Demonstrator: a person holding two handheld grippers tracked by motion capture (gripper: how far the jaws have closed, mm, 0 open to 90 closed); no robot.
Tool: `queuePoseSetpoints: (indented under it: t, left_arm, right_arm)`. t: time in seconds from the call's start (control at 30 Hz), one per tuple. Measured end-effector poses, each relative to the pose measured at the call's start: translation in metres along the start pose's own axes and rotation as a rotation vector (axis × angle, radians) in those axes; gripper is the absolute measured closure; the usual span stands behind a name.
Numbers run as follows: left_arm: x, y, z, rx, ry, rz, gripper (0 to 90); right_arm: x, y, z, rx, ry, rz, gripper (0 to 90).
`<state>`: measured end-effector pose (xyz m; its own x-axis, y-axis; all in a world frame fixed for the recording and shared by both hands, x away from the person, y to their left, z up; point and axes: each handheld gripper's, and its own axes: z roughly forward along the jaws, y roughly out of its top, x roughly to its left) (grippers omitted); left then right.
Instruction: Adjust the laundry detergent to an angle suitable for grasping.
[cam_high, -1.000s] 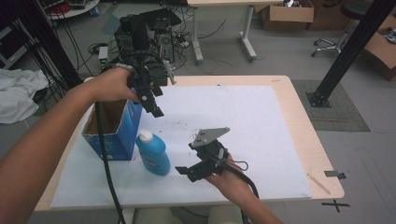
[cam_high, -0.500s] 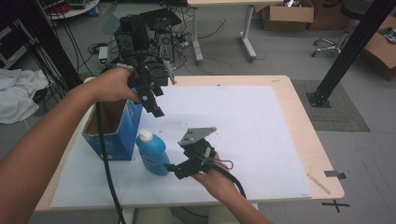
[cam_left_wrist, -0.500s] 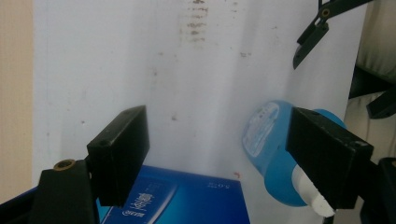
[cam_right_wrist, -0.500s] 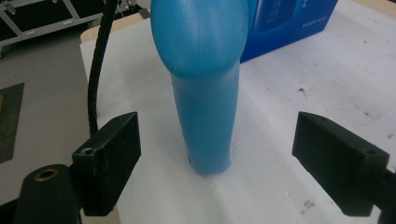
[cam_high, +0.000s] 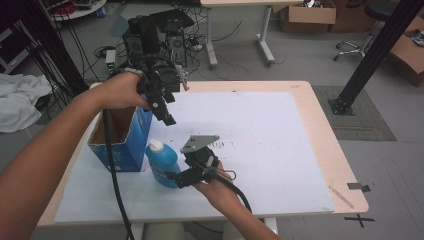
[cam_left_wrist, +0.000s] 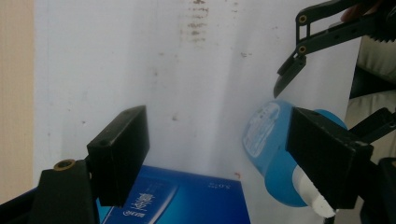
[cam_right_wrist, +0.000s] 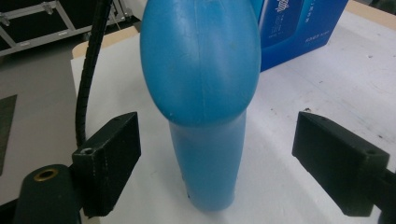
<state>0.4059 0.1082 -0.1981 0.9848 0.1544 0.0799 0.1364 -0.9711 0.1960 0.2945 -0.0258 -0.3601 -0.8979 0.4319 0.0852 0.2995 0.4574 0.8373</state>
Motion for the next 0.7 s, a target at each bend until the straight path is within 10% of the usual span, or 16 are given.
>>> queuePoseSetpoints:
  t: [0.7]
  left_arm:
    - [0.000,0.001,0.001,0.004,0.006,0.006,22.4]
  right_arm:
    - [0.009,-0.001,0.031,-0.049,-0.061,-0.003,15.6]
